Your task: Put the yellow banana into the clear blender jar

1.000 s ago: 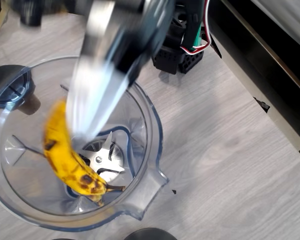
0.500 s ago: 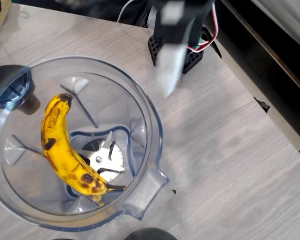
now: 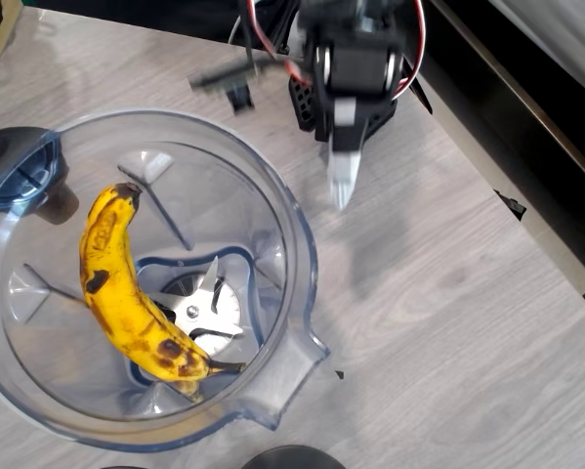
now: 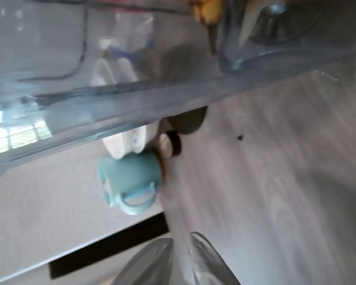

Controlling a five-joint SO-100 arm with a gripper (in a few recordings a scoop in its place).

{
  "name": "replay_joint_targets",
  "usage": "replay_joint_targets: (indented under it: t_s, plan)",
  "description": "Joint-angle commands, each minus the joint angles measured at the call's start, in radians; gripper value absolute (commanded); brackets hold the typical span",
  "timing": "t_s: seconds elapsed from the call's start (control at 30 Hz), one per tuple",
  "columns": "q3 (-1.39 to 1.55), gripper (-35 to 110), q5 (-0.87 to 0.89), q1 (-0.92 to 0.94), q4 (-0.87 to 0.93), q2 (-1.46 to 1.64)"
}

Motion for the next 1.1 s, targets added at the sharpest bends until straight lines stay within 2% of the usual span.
replay_joint_targets:
  t_s: [0.0, 0.57, 1.07]
  plan:
    - [0.196, 0, 0.006, -0.002, -0.044, 0.126]
    - [0.560, 0, 0.031, 0.048, -0.081, 0.127]
    - [0.566, 0, 0.032, 0.052, 0.037, 0.127]
